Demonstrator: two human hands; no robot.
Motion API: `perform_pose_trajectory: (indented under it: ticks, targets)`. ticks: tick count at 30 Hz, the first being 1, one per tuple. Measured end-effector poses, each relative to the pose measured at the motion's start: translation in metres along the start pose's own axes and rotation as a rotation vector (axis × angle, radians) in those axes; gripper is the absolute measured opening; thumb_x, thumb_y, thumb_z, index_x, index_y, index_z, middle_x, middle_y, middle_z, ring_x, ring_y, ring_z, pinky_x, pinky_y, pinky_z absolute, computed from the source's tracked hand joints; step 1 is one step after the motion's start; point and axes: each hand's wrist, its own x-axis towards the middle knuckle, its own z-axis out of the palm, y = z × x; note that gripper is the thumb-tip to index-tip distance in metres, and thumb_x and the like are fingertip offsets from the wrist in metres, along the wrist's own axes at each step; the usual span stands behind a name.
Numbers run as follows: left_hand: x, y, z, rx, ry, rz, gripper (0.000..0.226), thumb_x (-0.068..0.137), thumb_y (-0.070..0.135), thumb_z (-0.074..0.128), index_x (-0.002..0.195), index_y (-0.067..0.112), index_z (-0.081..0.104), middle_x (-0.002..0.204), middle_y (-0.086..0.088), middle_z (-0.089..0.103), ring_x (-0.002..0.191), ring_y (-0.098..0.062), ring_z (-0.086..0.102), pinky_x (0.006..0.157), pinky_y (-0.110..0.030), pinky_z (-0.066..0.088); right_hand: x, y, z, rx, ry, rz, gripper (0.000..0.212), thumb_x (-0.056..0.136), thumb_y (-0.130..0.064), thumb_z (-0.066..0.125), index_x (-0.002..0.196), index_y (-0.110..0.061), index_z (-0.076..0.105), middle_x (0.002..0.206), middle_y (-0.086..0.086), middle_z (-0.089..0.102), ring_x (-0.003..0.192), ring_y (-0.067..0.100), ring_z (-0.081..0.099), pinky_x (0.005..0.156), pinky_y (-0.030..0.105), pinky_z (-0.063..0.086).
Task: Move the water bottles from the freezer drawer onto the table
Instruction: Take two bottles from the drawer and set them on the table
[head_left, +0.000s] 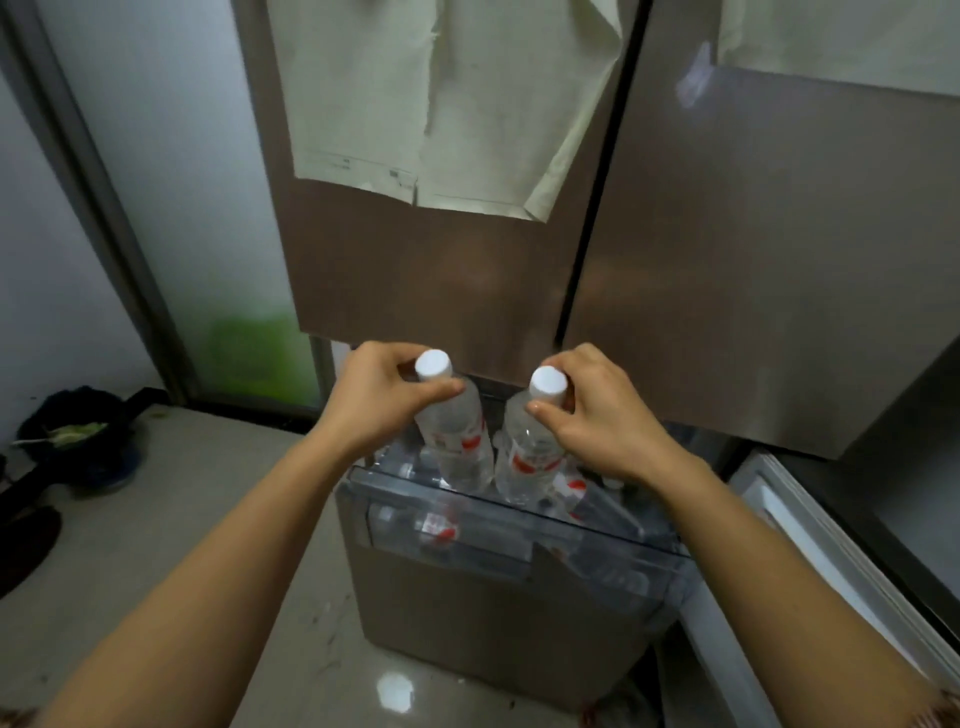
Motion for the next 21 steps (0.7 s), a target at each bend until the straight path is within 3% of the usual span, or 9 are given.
perform_pose_trajectory:
  ticks: [3, 6, 8, 12, 16, 21]
  targets:
    - [-0.014, 0.0, -0.048, 0.019, 0.152, -0.032, 0.024, 0.068, 0.038, 0.083, 0.088, 0.027, 0.075, 0.081, 0.017, 0.072, 0.07, 0.014, 0.059, 0.058, -0.005, 0.045, 0.015, -0.045, 0.011, 0.075, 0.036, -0.113, 0.027, 0.084, -0.03, 0.068, 0.106, -0.019, 0.058, 0.094, -0.007, 0.043, 0.074, -0.002, 0.043, 0.066, 0.013, 0.032]
    - [-0.038, -0.012, -0.104, 0.048, 0.263, -0.086, 0.033, 0.067, 0.04, 0.082, 0.095, 0.024, 0.077, 0.084, 0.014, 0.072, 0.074, 0.01, 0.063, 0.058, -0.008, 0.05, 0.028, -0.092, 0.029, 0.114, -0.032, -0.201, 0.025, 0.084, -0.033, 0.067, 0.103, -0.02, 0.057, 0.093, -0.008, 0.046, 0.077, -0.001, 0.045, 0.068, 0.014, 0.034]
    - [-0.059, -0.03, -0.143, 0.085, 0.302, -0.125, 0.033, 0.068, 0.041, 0.082, 0.095, 0.023, 0.077, 0.083, 0.013, 0.073, 0.073, 0.007, 0.064, 0.059, -0.015, 0.052, 0.036, -0.129, 0.05, 0.139, -0.119, -0.249, 0.025, 0.085, -0.037, 0.065, 0.102, -0.021, 0.057, 0.096, -0.006, 0.048, 0.081, 0.004, 0.048, 0.071, 0.021, 0.041]
    - [-0.111, -0.08, -0.218, 0.181, 0.339, -0.225, 0.028, 0.067, 0.041, 0.081, 0.087, 0.021, 0.078, 0.072, 0.015, 0.071, 0.063, 0.014, 0.055, 0.058, -0.016, 0.045, 0.046, -0.214, 0.11, 0.16, -0.261, -0.347, 0.026, 0.085, -0.038, 0.064, 0.099, -0.019, 0.055, 0.098, 0.0, 0.053, 0.084, 0.012, 0.051, 0.076, 0.031, 0.047]
    - [-0.171, -0.14, -0.302, 0.21, 0.343, -0.335, 0.028, 0.068, 0.038, 0.082, 0.089, 0.019, 0.079, 0.082, 0.006, 0.076, 0.08, 0.003, 0.067, 0.072, -0.032, 0.058, 0.05, -0.307, 0.187, 0.199, -0.326, -0.417, 0.024, 0.083, -0.032, 0.069, 0.097, -0.017, 0.057, 0.094, 0.0, 0.053, 0.076, 0.007, 0.046, 0.068, 0.026, 0.038]
    - [-0.24, -0.208, -0.418, 0.286, 0.398, -0.46, 0.023, 0.067, 0.038, 0.082, 0.081, 0.021, 0.078, 0.076, 0.006, 0.076, 0.076, -0.003, 0.069, 0.071, -0.039, 0.058, 0.05, -0.436, 0.284, 0.29, -0.401, -0.499, 0.026, 0.082, -0.027, 0.071, 0.1, -0.013, 0.059, 0.095, 0.003, 0.053, 0.078, 0.011, 0.048, 0.069, 0.026, 0.038]
